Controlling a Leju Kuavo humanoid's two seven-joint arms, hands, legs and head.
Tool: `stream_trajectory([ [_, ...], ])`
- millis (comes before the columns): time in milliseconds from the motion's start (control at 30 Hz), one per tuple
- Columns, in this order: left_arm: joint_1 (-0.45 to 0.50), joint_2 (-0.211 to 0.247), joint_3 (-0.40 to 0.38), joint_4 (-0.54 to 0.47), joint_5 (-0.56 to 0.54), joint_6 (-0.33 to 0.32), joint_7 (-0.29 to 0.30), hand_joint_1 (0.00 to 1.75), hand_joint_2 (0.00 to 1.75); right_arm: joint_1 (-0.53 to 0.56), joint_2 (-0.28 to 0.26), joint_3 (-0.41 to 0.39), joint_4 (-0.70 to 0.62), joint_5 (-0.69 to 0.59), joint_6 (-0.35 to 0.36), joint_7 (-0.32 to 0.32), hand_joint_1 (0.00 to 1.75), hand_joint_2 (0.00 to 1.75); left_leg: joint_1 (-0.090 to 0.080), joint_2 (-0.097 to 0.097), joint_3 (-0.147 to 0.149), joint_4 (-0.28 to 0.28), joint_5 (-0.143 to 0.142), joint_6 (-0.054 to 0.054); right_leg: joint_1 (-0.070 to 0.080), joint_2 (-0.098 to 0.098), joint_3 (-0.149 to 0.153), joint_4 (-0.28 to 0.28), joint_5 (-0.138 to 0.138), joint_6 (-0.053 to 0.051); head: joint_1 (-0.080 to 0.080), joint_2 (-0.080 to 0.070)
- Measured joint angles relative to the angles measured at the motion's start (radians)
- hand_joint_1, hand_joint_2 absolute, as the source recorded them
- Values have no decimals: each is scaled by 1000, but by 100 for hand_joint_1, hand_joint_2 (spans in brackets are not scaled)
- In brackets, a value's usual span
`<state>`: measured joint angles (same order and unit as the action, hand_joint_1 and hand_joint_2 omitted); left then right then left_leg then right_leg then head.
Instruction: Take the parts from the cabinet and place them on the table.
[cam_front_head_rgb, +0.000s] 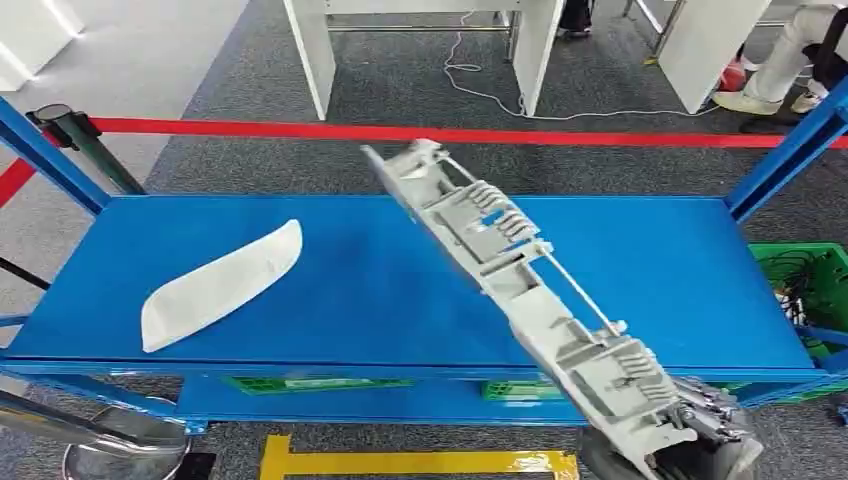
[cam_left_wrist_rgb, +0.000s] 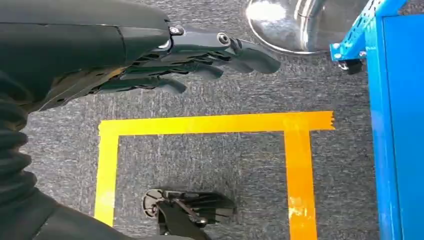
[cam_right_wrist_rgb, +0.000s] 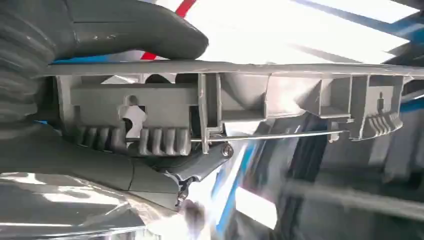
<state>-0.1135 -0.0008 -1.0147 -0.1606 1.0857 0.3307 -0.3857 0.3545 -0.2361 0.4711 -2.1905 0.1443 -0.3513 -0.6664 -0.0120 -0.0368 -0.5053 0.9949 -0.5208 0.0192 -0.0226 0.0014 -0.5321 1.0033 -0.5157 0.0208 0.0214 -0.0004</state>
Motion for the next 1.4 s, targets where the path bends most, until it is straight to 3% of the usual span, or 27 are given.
stream_trajectory([
  [100, -5, 4, -6, 0, 11, -1, -11, 0, 175, 4, 60, -32, -49, -129, 251, -1, 175, 175, 1, 0, 0, 0, 0, 0, 1, 0, 0, 0, 0, 0, 0, 0],
  [133, -5, 5, -6, 0, 13, -1, -14, 0, 175, 6, 77, -42, -61, -147, 281, -1, 175, 175, 1, 0, 0, 0, 0, 0, 1, 0, 0, 0, 0, 0, 0, 0],
  [333, -9, 6, -6, 0, 16, 1, -17, 0, 175, 14, 122, -80, -98, -164, 297, -2, 175, 175, 1, 0, 0, 0, 0, 0, 1, 0, 1, 0, 0, 0, 0, 0],
  [633, -10, 9, -6, 0, 16, 4, -18, 0, 175, 16, 143, -98, -109, -166, 303, -2, 175, 175, 0, 0, 0, 0, 0, 0, 0, 0, 1, 0, 0, 0, 0, 0],
  [700, -10, 8, -6, 0, 25, 14, -19, 0, 175, 28, 163, -120, -107, -202, 389, -2, 175, 175, 0, 0, 0, 0, 0, 0, 0, 0, 1, 0, 0, 0, 0, 0],
  [767, -8, 9, -6, 0, 40, 14, -20, 0, 175, 48, 215, -181, -98, -249, 553, -2, 175, 175, 0, 0, 0, 0, 0, 0, 0, 0, 1, 0, 0, 0, 0, 0],
  [900, -8, 8, -9, 0, 34, 20, -26, 0, 175, 69, 271, -256, -66, -307, 682, -2, 175, 175, 1, 0, 0, 0, -1, 0, 1, -1, 1, 0, -1, 1, 0, 0],
  [1000, -6, 8, -30, 2, 5, 37, -26, 0, 175, 79, 321, -321, -6, -288, 729, -2, 175, 175, 0, 0, 0, 5, -3, 2, -1, 0, 2, -3, 1, 3, 0, 0],
  [1133, -2, 8, -65, 3, -17, 47, -19, 0, 175, 99, 366, -374, 70, -224, 724, -2, 175, 175, -2, 0, -5, 13, -6, 8, -2, 0, 2, -3, 3, 9, 0, 0],
  [1233, -3, 8, -83, 3, -17, 56, -20, 0, 175, 105, 389, -397, 108, -224, 729, -2, 175, 175, 1, 0, -6, 2, 10, 23, 0, 1, 6, -11, 15, 25, 0, 0],
  [1300, -5, 3, -87, 3, -9, 65, -26, 0, 175, 104, 400, -415, 125, -222, 733, -2, 175, 175, 9, 6, 0, -20, 25, 33, 3, -1, -22, 29, -33, 25, 5, 0],
  [1367, -2, 1, -90, 3, -6, 66, -28, 0, 175, 103, 406, -430, 142, -211, 734, -2, 175, 175, 8, 9, -5, -19, 26, 35, 3, -1, -87, 187, -113, 27, 5, 0],
  [1400, 0, 2, -90, 3, -3, 66, -28, 0, 175, 105, 409, -436, 152, -205, 733, -2, 175, 175, 6, 11, -6, -18, 26, 35, 3, -1, -121, 264, -140, 29, 5, 0],
])
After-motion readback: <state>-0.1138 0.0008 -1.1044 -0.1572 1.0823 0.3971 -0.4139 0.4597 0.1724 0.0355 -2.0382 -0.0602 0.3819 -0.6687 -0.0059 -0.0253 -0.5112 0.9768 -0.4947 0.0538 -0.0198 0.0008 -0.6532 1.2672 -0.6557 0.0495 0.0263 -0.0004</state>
